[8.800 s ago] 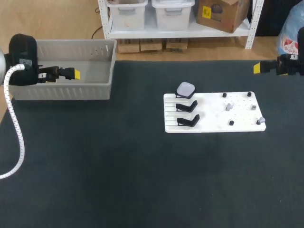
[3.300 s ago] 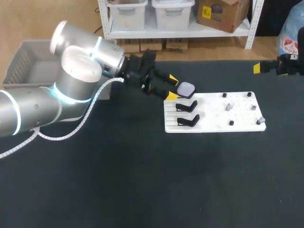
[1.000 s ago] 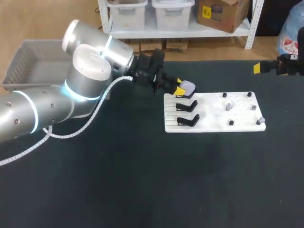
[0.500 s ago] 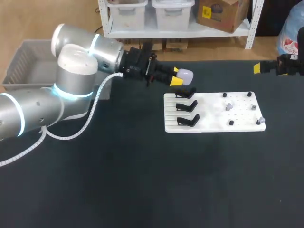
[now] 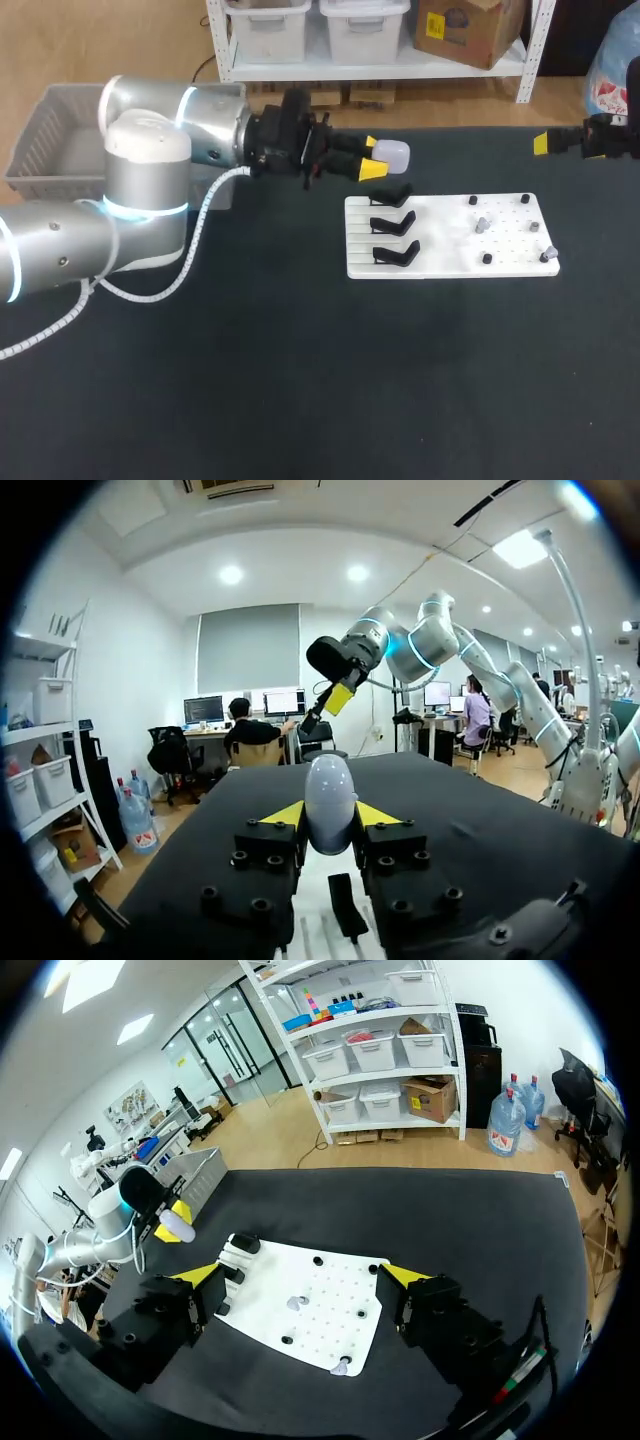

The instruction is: Pick up each earbud case from the left stands, insert the matching earbuds, close the lid, and place the case in the box.

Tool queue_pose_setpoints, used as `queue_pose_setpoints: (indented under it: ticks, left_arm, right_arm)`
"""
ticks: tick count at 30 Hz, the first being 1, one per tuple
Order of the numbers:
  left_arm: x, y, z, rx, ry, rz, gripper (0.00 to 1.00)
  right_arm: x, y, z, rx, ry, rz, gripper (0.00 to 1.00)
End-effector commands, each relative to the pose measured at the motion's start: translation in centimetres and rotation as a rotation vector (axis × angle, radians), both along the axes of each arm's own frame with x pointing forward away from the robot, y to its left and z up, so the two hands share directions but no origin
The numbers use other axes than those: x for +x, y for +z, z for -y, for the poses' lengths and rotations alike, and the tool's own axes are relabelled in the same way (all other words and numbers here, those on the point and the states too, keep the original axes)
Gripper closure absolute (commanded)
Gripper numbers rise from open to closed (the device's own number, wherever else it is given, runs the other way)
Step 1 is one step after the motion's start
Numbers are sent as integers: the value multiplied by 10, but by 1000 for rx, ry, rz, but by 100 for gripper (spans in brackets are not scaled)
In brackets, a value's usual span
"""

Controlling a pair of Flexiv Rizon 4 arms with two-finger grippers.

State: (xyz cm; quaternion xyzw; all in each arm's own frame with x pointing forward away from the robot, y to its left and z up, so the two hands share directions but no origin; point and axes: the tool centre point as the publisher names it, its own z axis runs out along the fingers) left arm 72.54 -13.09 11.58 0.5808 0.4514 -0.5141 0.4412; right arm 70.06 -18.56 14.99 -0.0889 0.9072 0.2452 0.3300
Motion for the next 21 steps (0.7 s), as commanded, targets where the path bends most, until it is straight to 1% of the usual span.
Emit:
queue_pose_setpoints:
  ticks: [1, 6, 13, 21]
  left_arm:
    - [-13, 0, 3, -18, 115, -3, 100]
    - [-21, 1, 5, -20, 133, -14, 100]
    - [-26, 0, 6, -28, 140, -30, 100]
    - [-32, 3, 6, -23, 68, -21, 100]
  right_arm:
    - [0, 0, 0, 0, 1, 0, 0]
    - [0, 0, 0, 0, 1, 0, 0]
    - [0, 0, 0, 0, 1, 0, 0]
    - [0, 0, 0, 0, 1, 0, 0]
